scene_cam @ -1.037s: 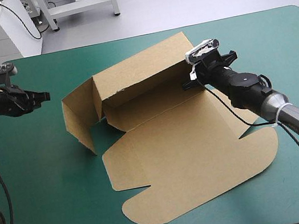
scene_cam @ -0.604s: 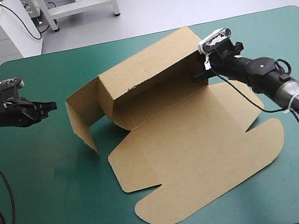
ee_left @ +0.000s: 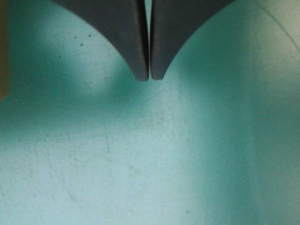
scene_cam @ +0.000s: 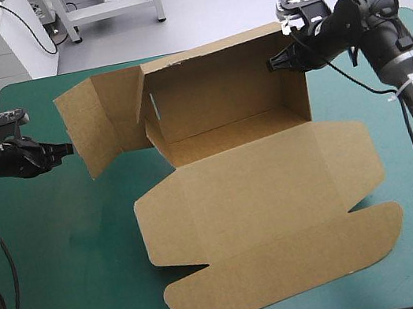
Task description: Fold the box
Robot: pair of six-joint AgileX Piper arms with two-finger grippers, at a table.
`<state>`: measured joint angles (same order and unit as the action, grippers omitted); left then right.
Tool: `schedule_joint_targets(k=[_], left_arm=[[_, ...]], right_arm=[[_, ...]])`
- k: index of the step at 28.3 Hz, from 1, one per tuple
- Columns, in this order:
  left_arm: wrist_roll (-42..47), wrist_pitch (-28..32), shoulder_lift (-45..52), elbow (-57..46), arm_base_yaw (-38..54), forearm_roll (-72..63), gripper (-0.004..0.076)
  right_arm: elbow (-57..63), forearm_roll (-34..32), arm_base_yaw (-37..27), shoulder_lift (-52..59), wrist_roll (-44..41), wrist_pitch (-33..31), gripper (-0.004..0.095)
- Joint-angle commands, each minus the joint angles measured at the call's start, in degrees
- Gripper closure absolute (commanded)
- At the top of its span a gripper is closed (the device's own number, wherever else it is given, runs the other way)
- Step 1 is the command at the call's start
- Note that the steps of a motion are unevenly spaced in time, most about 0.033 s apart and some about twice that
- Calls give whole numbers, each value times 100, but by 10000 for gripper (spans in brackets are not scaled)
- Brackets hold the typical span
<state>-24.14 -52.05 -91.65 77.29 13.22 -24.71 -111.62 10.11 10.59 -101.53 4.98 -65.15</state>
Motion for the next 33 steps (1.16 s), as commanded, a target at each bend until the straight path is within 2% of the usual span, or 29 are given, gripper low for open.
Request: schedule_joint_targets(k=[1,4,13,16,21,30,33], left_arm=[[-121,76,240,130,188,-183,731],[-137,-157,240,130,490,-201,731],[-137,-171,240,130,570,-463,731],[-137,-222,240,130,570,-456,731],[-194,-232,240,130,570,-456,731],[-293,-211,240,130,570,-477,731],[-331,-211,240,130,570,-477,731]], right_arm=[[-485,-2,-26,383,-426,-613,923],[-37,-2,-26,664,-672,-623,923],[1993,-31,-26,1418,-620,-613,923],[2094,-31,-26,1298,-498,-536,923],[2043,-12,-26,909,-498,-65,923],[1870,-12,-26,83,-457,196,923],[1623,114,-26,-79,-165,352,923]])
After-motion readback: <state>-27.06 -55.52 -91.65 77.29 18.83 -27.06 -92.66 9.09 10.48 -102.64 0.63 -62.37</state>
